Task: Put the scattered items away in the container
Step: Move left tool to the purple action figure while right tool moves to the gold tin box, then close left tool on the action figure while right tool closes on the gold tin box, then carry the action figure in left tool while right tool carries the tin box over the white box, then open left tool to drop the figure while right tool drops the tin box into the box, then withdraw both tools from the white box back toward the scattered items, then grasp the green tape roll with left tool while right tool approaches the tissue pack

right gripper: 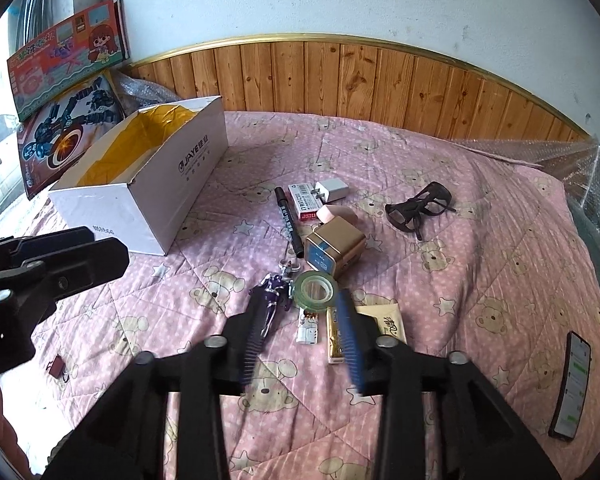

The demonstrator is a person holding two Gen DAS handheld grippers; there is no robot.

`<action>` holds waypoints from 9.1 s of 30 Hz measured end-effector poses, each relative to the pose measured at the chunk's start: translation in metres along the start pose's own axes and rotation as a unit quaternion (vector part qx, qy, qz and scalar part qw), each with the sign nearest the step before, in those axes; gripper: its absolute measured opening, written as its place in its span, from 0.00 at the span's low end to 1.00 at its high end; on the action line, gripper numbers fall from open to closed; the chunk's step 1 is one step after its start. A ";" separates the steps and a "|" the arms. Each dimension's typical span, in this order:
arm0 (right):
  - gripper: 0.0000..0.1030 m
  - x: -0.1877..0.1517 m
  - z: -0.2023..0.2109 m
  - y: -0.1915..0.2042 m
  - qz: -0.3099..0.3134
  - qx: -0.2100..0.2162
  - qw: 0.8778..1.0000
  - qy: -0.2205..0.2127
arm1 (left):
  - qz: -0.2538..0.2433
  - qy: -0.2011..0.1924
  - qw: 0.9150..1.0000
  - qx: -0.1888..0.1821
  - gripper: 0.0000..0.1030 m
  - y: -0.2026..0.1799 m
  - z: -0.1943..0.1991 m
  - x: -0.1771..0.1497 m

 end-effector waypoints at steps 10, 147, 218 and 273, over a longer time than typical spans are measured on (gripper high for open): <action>0.59 -0.005 -0.025 -0.010 -0.026 0.017 0.999 0.028 | 0.006 0.029 0.999 0.021 0.54 0.012 -0.029 0.007; 0.53 0.294 -0.231 0.242 0.336 0.164 0.922 0.104 | 0.247 0.128 0.960 0.027 0.46 0.318 -0.165 0.190; 0.52 0.054 -0.037 0.070 0.076 0.156 0.983 0.059 | 0.014 0.021 0.985 0.170 0.39 0.102 0.007 0.040; 0.65 -0.039 -0.054 -0.087 -0.046 0.074 0.992 0.089 | -0.007 0.125 0.992 -0.020 0.43 -0.078 -0.132 -0.017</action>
Point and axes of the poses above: each gripper's, at about its wrist camera, not at the fingertips, and z roughly against the way its jaws point, y to its left, x to its top, the point moved 2 cm from there along -z, roughly the way its jaws point, and after that the axes turned 1 degree about y, right-handed, at the moved point
